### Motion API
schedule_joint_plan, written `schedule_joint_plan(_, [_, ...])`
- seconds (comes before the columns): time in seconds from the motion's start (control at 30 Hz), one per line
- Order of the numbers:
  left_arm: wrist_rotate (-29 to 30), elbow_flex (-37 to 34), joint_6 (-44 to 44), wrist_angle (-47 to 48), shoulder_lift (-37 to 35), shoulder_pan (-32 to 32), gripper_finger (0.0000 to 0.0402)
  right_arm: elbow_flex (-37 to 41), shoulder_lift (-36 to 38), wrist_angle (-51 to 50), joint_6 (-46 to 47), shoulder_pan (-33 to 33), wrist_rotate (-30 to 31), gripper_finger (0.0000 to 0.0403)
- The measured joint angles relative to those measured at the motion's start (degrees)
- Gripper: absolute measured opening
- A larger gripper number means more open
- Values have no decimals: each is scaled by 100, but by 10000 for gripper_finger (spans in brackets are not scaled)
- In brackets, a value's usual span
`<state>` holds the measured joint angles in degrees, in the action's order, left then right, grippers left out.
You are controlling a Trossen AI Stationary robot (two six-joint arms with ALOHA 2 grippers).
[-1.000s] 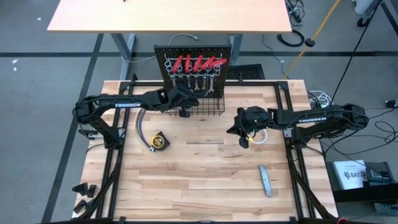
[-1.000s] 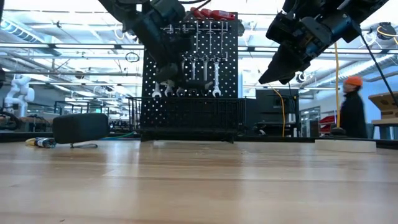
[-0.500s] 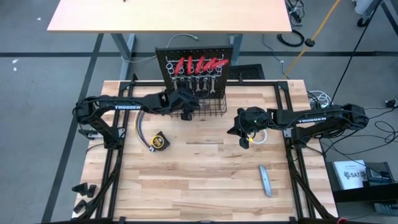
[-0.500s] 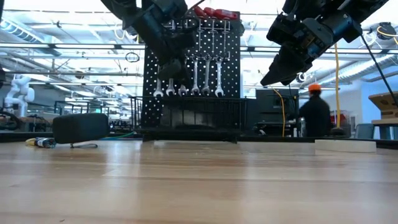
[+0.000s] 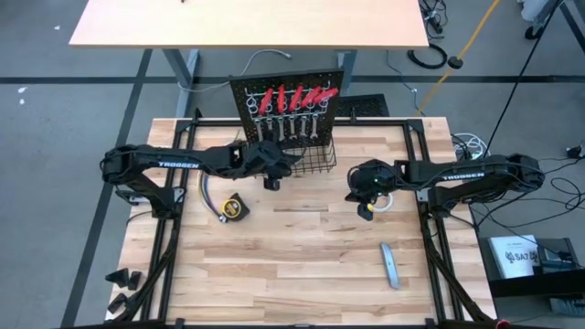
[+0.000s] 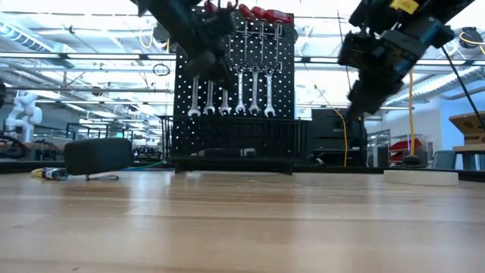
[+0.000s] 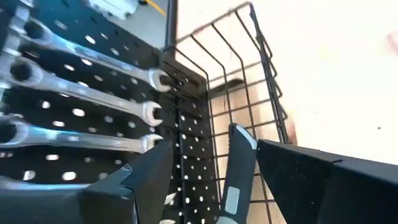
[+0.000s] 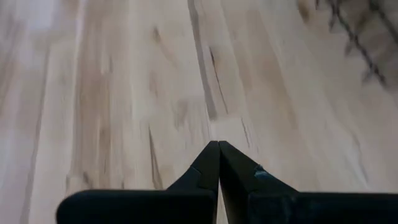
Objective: Hang tools onto peg board
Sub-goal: Put the gray knife cutter into the wire basket on the peg board
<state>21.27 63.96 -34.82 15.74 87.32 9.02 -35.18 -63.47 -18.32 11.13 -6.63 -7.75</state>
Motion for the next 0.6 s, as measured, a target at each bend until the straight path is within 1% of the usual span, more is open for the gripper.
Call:
schedule_joint_plan(0.2, [60, 2, 240, 286, -158, -543, 240, 0, 481, -1052, 777, 0, 37, 0])
schedule_joint_plan(0.33, [-60, 9, 403, 390, -181, -928, 240, 0, 678, -1568, 1401, 30, 52, 0])
schedule_joint_plan(0.6, [-864, 9, 1038, 237, -180, -1632, 240, 2, 668, -1975, 1804, 268, 573, 0])
